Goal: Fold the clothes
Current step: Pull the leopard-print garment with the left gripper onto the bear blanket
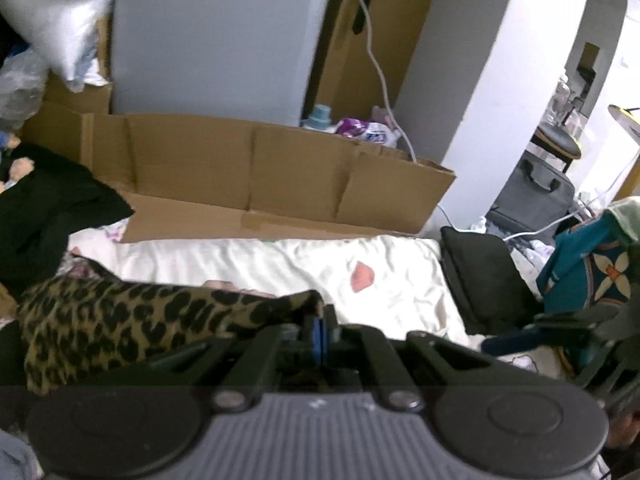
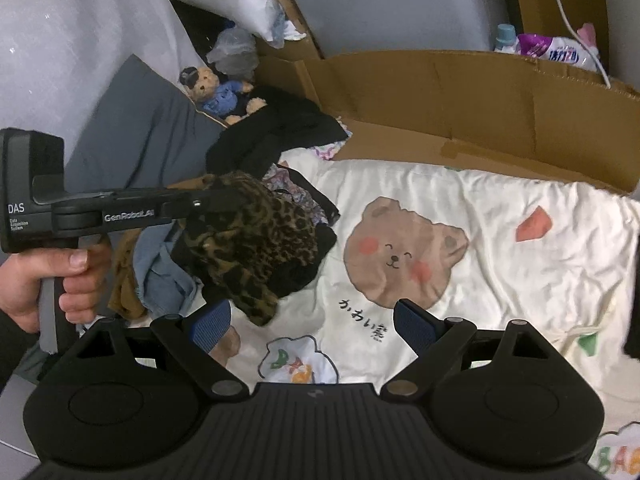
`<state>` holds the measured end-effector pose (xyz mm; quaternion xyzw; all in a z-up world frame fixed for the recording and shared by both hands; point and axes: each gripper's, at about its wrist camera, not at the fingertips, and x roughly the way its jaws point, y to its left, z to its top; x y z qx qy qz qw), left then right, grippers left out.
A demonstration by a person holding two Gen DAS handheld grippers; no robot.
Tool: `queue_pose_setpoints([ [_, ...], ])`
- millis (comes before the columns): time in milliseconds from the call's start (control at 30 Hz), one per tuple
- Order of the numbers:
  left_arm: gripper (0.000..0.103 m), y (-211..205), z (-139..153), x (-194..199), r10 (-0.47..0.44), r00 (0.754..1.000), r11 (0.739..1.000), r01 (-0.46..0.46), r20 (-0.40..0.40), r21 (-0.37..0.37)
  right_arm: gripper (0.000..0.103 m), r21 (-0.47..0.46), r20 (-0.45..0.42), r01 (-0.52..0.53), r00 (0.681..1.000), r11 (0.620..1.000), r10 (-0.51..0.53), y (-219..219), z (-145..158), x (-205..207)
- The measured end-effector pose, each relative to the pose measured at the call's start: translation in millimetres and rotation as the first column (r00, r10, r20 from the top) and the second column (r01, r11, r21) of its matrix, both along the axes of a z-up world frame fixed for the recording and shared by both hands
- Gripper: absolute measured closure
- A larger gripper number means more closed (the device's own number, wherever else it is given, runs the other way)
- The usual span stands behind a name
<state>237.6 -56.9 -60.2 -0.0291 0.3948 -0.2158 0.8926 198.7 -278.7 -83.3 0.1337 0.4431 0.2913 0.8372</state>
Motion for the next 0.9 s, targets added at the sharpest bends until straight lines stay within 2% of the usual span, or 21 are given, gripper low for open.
queue_pose_setpoints([
  [167, 0.102, -24, -12, 0, -0.01, 1.0, 0.999, 0.009, -0.024, -0.034, 0.011, 0.043, 0.02, -0.002, 1.0, 0.999, 0.001, -5, -29, 1],
  [300, 0.1, -41, -34, 4, -0.029, 0.997, 0.997, 0.024, -0.073, -0.068, 0.011, 0.067, 0.021, 0.01, 1.0, 0.998, -0.012, -10, -54, 2],
  [433, 0.098, -56, -58, 3, -0.071, 0.993, 0.991, 0.06, -0.094, -0.117, 0.011, 0.041, 0.016, 0.047, 0.999, 0.998, -0.048, -18, -73, -3],
  [500, 0.092, -63, -72, 2, -0.073, 0.992, 0.99, 0.059, -0.105, -0.13, 0.011, 0.02, 0.013, 0.052, 0.999, 0.998, -0.052, -21, -80, -8],
  [567, 0.09, -67, -86, 3, -0.057, 0.992, 0.99, 0.041, -0.115, -0.135, 0.011, -0.009, 0.015, 0.054, 0.998, 0.999, -0.054, -22, -87, -13],
  [633, 0.082, -70, -96, 2, -0.033, 0.993, 0.992, 0.018, -0.116, -0.126, 0.011, -0.032, 0.008, 0.066, 0.998, 0.997, -0.066, -25, -94, -17],
  [700, 0.065, -69, -102, 2, 0.006, 0.993, 0.994, -0.018, -0.118, -0.103, 0.011, -0.046, -0.015, 0.093, 0.995, 0.995, -0.094, -28, -103, -17],
  [800, 0.047, -62, -106, 2, 0.032, 0.994, 0.995, -0.041, -0.106, -0.089, 0.011, -0.063, -0.036, 0.133, 0.99, 0.989, -0.136, -31, -113, -17],
  [900, 0.037, -48, -113, 8, 0.091, 0.99, 0.992, -0.099, -0.104, -0.074, 0.011, -0.087, -0.032, 0.173, 0.984, 0.981, -0.176, -32, -116, -17],
])
